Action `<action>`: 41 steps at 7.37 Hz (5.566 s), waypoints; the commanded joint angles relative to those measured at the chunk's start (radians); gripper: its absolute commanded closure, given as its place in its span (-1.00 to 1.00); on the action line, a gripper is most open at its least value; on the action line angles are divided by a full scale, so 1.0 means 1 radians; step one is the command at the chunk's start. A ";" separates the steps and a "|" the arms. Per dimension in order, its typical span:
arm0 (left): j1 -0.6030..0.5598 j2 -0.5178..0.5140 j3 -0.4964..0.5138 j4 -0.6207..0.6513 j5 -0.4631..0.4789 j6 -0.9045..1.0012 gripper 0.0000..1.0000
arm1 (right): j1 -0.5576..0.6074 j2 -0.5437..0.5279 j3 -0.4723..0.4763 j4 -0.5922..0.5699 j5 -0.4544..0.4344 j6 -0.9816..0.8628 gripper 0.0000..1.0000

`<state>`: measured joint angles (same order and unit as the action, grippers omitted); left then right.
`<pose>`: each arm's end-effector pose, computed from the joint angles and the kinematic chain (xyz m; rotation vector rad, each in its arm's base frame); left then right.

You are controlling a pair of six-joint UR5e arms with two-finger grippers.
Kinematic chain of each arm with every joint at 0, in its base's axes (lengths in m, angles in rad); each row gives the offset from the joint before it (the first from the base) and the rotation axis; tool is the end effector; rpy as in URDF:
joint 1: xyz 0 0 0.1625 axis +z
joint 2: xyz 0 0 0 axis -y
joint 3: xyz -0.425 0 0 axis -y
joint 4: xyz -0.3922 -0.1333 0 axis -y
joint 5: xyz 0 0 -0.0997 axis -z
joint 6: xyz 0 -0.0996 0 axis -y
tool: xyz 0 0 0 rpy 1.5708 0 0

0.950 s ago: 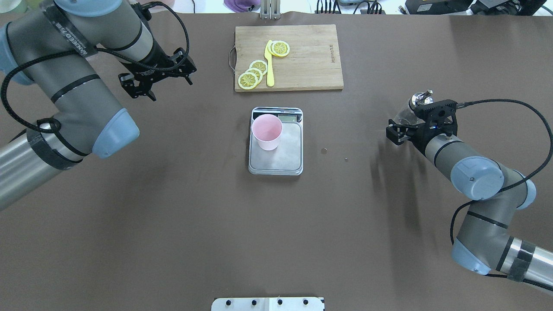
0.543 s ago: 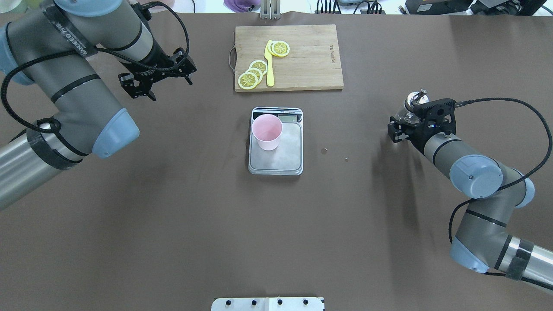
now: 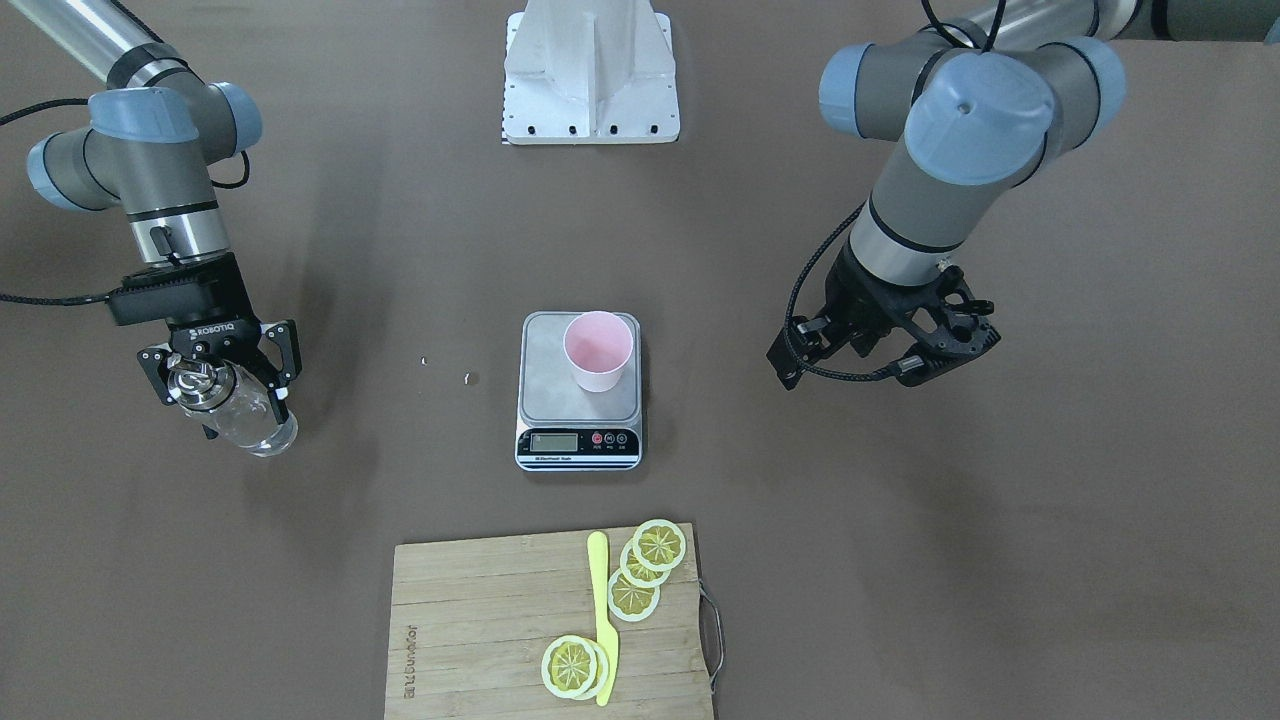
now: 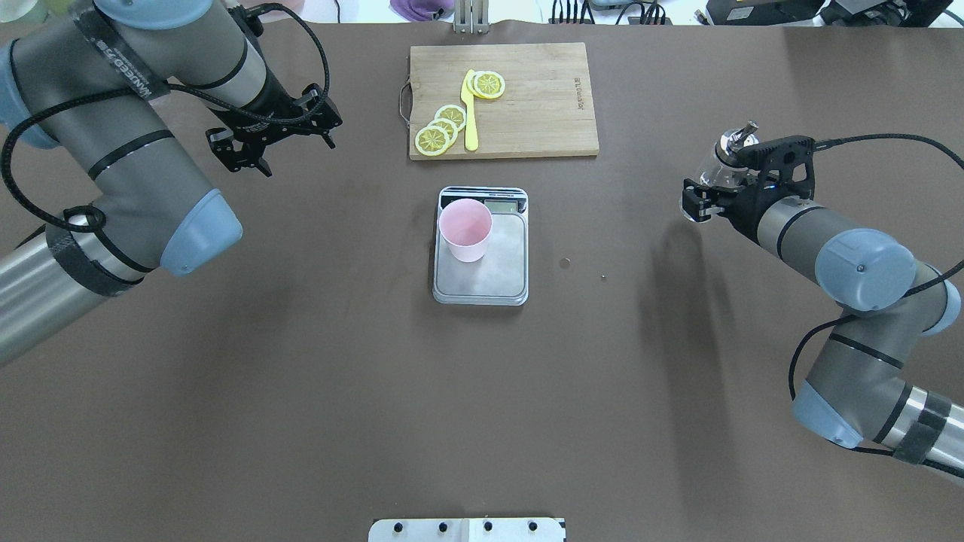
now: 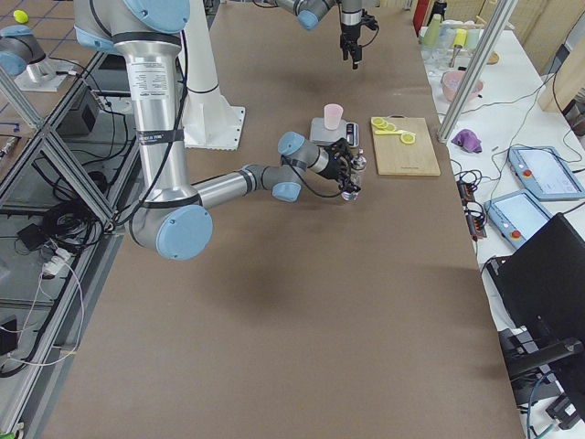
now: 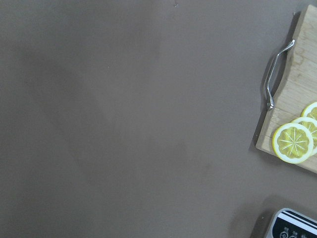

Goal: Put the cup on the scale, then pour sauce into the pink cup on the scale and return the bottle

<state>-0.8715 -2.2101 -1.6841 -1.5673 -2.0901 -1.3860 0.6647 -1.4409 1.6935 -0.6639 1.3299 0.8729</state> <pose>0.3682 -0.5681 0.2309 -0.0588 0.8879 -0.4469 -0.3465 -0.4711 0.4332 0.8919 -0.7615 0.1103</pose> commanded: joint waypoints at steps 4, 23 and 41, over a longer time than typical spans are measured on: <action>-0.096 0.053 -0.003 0.000 -0.049 0.117 -0.95 | -0.051 0.123 0.175 -0.444 -0.164 -0.181 1.00; -0.527 0.398 0.182 0.000 -0.162 1.032 -0.95 | -0.399 0.428 0.052 -1.301 -0.879 -0.224 1.00; -0.526 0.398 0.190 0.000 -0.162 1.033 -0.95 | -0.366 0.482 -0.095 -1.393 -1.095 -0.215 1.00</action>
<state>-1.3975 -1.8130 -1.4977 -1.5677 -2.2519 -0.3541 0.2991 -0.9577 1.5996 -2.0571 0.2515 0.6581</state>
